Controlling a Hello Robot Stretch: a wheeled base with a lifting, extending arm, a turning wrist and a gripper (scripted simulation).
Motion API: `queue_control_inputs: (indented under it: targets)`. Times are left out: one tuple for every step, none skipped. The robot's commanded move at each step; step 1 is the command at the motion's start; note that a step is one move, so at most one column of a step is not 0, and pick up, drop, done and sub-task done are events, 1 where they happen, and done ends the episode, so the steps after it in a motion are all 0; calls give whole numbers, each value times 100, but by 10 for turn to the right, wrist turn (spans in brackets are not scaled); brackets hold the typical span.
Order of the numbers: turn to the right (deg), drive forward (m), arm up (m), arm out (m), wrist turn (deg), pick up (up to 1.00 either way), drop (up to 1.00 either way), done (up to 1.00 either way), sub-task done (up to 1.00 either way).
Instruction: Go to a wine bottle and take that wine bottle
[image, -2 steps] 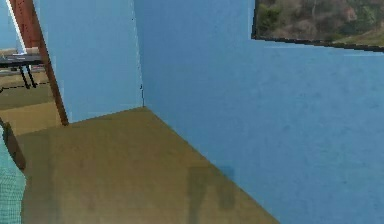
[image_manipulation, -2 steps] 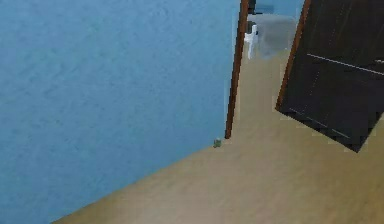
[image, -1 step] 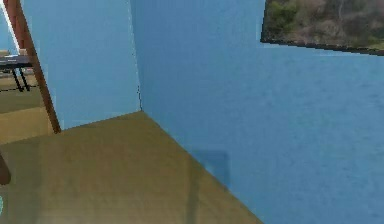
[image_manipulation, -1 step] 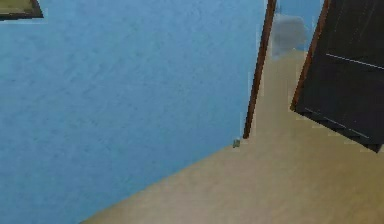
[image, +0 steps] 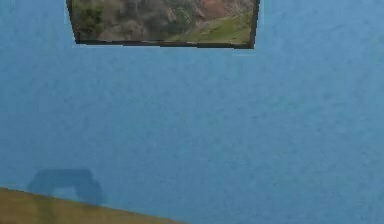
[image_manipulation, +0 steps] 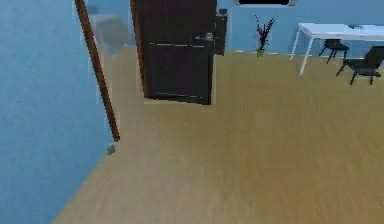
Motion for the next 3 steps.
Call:
queue_control_inputs:
  targets:
    - [450, 0, 0, 0, 0, 0, 0, 0, 0]
    - [90, 0, 0, 0, 0, 0, 0, 0, 0]
    - [0, 30, 0, 0, 0, 0, 0, 0, 0]
